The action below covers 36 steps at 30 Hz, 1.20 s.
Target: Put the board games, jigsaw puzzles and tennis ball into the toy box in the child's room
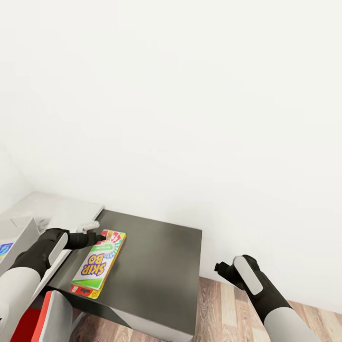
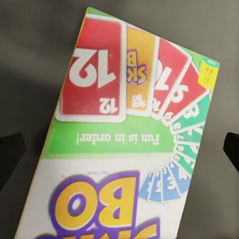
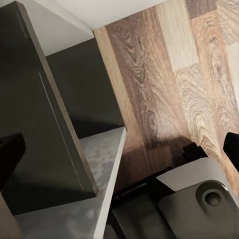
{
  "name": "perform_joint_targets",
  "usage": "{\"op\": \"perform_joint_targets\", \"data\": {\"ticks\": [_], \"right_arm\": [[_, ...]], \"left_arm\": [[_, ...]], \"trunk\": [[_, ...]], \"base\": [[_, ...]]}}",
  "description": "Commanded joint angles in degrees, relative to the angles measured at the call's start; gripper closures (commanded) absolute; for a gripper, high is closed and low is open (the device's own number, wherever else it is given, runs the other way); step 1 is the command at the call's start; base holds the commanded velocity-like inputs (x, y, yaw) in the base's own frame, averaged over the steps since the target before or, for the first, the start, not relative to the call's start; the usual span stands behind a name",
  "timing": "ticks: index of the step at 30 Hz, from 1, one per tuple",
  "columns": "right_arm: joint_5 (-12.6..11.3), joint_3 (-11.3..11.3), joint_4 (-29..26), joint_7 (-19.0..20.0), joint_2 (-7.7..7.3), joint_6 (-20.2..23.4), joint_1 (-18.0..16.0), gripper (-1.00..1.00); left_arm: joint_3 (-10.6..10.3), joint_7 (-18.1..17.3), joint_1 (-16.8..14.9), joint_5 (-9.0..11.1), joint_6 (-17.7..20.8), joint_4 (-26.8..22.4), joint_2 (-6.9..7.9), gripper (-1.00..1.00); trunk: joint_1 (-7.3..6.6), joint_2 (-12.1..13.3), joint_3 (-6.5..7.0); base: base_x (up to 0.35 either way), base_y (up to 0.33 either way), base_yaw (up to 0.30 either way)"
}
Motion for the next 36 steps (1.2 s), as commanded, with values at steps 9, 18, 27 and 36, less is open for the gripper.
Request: {"op": "perform_joint_targets", "data": {"ticks": [9, 18, 27, 36], "right_arm": [[-0.6, 0.3, -0.1, -0.6, -0.09, 0.0, 0.0, -1.0], [-0.5, 0.3, -0.1, -0.6, -0.13, 0.0, 0.0, -1.0], [-0.5, 0.3, -0.1, -0.6, -0.13, 0.0, 0.0, -1.0], [-0.6, 0.3, -0.1, -0.6, -0.13, 0.0, 0.0, -1.0]], "left_arm": [[-0.2, 0.1, 0.0, 0.2, 0.3, 0.0, 0.07, -1.0], [-0.2, 0.2, 0.0, 0.2, 0.3, 0.0, 0.14, -1.0], [-0.2, 0.6, 0.0, 0.2, 0.3, 0.0, 0.16, -1.0], [-0.2, 0.5, 0.0, 0.3, 0.3, 0.0, 0.17, -1.0]], "trunk": [[0.03, -0.1, -0.96], [0.03, -0.1, -1.8], [0.03, -0.1, -2.64], [0.03, -0.1, -3.48]], "base": [[0.0, 0.0, 0.0], [0.0, 0.0, 0.0], [0.0, 0.0, 0.0], [0.0, 0.0, 0.0]]}}
